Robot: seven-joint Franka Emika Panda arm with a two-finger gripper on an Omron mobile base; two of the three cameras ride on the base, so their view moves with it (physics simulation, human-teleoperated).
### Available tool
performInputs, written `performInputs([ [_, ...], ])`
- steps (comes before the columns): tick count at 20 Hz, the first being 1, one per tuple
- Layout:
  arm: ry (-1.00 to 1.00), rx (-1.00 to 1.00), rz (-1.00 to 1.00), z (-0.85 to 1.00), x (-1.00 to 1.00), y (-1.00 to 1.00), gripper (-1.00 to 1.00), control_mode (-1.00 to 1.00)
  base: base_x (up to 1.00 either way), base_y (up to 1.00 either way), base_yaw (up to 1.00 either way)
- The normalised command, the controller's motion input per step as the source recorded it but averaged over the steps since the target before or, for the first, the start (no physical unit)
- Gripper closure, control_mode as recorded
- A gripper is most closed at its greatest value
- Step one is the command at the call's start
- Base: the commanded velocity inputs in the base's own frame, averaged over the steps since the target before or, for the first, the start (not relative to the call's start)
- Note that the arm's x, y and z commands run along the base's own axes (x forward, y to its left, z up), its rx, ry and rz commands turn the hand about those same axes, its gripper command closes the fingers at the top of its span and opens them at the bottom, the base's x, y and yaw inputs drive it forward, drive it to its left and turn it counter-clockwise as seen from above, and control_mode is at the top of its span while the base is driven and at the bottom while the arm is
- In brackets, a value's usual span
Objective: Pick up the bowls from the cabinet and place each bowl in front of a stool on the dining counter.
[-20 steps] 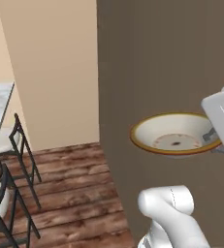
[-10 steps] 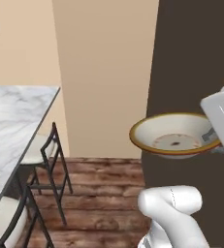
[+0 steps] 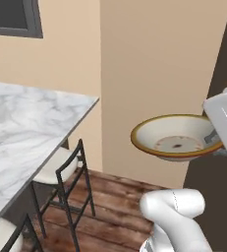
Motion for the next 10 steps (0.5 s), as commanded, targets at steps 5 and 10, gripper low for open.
performInputs([
  [5,0.0,0.0,0.0,0.0,0.0,0.0,1.0,1.0,1.0,-0.38,0.52],
  [10,0.0,0.0,0.0,0.0,0.0,0.0,1.0,1.0,1.0,-0.21,0.65],
])
